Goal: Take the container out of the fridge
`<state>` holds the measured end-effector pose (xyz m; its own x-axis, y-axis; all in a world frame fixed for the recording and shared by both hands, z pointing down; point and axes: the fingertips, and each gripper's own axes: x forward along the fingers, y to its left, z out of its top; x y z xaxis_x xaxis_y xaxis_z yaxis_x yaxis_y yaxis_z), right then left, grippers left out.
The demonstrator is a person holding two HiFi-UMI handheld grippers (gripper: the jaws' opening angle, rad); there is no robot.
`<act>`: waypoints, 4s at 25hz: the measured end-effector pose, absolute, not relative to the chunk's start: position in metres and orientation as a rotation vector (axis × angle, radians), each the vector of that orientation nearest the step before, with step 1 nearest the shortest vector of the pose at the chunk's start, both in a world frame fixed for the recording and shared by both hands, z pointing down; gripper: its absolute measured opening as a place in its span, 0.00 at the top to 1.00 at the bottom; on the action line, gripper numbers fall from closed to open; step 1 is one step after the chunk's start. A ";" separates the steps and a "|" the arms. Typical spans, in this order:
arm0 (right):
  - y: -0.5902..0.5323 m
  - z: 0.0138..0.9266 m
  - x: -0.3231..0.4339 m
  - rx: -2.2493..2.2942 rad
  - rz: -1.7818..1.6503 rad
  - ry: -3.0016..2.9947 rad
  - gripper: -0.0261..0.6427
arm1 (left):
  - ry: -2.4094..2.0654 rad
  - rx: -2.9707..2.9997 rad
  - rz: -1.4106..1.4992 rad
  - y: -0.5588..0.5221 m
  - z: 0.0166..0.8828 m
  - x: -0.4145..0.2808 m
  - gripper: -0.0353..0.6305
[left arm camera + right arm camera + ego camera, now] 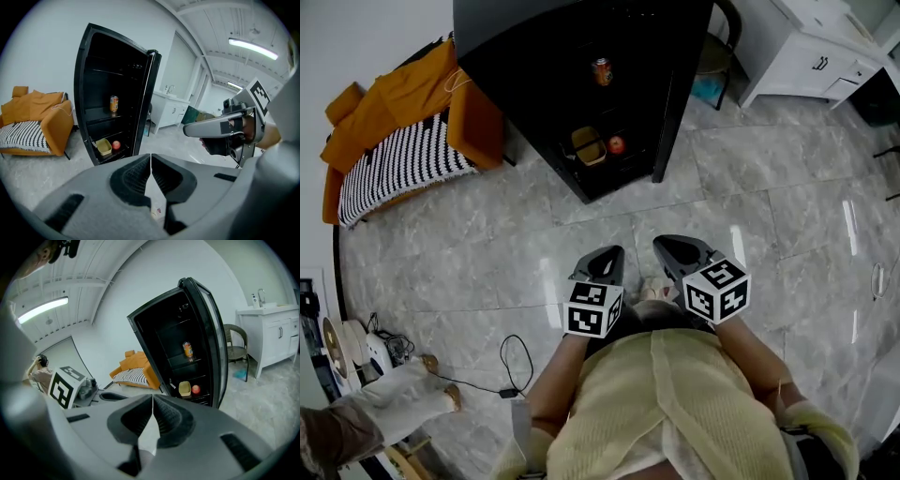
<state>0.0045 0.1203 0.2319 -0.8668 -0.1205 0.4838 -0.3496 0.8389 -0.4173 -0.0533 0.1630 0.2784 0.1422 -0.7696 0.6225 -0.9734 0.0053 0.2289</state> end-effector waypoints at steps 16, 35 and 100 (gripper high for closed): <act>0.087 0.284 -0.007 0.462 0.732 -2.490 0.92 | -1.468 1.873 0.555 0.120 0.327 -0.069 0.91; 0.039 0.366 -0.030 0.738 0.862 -2.445 0.92 | -1.417 1.953 0.797 0.057 0.406 -0.118 0.91; -0.028 0.632 -0.152 0.559 0.789 -2.484 0.92 | -1.763 1.752 1.384 -0.117 0.668 -0.283 0.81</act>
<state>-0.1525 -0.0275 0.6320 -0.8054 -0.2337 0.5447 -0.5051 0.7514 -0.4245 -0.2832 -0.1174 0.6683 -0.2144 -0.6045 0.7672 -0.8890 -0.2047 -0.4097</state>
